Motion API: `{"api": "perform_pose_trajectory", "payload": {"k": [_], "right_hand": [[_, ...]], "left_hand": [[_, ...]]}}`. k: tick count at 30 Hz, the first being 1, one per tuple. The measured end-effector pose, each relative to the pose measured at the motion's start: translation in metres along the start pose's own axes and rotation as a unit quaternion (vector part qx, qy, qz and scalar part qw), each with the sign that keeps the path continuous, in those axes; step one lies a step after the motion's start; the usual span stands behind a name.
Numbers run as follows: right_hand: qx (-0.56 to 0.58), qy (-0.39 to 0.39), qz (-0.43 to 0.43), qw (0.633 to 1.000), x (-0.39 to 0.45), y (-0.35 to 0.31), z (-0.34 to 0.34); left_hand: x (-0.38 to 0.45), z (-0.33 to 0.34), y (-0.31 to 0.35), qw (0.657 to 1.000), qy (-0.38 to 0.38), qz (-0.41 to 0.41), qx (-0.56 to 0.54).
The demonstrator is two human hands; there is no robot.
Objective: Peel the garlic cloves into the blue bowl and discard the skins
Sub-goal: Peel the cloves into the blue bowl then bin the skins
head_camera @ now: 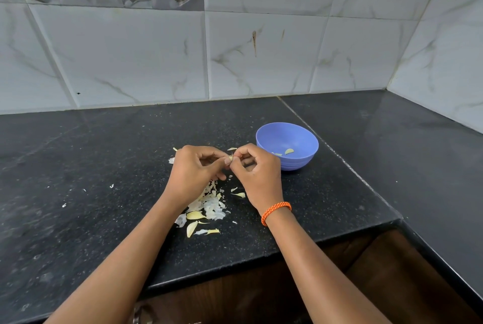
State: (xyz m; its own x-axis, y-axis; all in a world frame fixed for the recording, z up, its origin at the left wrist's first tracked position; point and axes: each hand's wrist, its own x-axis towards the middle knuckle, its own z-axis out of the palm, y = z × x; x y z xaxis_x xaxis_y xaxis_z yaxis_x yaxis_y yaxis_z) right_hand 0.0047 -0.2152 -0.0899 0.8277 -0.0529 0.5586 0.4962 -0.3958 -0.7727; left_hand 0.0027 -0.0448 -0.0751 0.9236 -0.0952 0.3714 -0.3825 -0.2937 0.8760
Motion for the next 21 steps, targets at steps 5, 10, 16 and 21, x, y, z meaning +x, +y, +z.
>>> {"api": "perform_pose_trajectory", "payload": {"k": [5, 10, 16, 21], "right_hand": [[-0.033, -0.002, -0.019, 0.999, -0.0002, 0.0013, -0.0002], [-0.023, 0.0, -0.016, 1.0, -0.0002, 0.0013, -0.0014], [0.039, -0.008, 0.024, 0.999, -0.0008, -0.0017, -0.0012], [0.081, -0.011, 0.059, 0.995, -0.0005, -0.0032, -0.0026]], "left_hand": [[-0.0002, 0.0022, -0.0014, 0.998, -0.029, -0.017, -0.048], [0.0008, 0.0011, -0.002, 0.993, -0.055, -0.033, -0.1], [0.0, 0.0003, 0.0, 0.989, -0.066, -0.041, -0.128], [0.0005, 0.0028, 0.0021, 0.987, -0.056, -0.056, -0.14]]}}
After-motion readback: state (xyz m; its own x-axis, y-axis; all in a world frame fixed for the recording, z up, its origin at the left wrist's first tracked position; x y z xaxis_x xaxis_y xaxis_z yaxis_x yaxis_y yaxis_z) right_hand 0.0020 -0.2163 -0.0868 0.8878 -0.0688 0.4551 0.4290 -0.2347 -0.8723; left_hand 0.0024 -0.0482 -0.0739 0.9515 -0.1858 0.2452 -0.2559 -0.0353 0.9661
